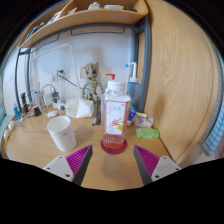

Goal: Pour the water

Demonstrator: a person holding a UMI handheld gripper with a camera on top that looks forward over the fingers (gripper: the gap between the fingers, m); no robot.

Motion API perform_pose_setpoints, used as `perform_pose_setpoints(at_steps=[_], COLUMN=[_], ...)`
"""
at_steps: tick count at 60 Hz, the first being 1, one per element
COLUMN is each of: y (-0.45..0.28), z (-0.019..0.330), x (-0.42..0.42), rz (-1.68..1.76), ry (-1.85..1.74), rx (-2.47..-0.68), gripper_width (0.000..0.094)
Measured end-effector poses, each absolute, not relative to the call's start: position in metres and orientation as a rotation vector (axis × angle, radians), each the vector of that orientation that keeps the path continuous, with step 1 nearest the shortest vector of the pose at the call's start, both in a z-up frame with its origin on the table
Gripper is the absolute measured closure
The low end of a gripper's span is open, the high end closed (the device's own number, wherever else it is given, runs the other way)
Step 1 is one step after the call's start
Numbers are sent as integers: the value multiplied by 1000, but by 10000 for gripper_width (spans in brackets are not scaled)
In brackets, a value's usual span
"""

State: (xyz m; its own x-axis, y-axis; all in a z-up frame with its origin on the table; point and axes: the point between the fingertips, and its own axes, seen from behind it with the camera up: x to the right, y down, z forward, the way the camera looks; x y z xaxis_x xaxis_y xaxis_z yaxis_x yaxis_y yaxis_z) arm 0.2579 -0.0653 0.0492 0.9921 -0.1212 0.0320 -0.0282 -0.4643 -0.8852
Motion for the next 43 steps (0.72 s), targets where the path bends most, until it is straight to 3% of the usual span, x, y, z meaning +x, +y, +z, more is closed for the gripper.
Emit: perform_pose_setpoints(at_steps=[20,43], y=[-160,-159], z=[148,214], x=[271,249], rz=[-117,-19], ry=[110,99], rx=[-2129,-2047], gripper_width=[96,105])
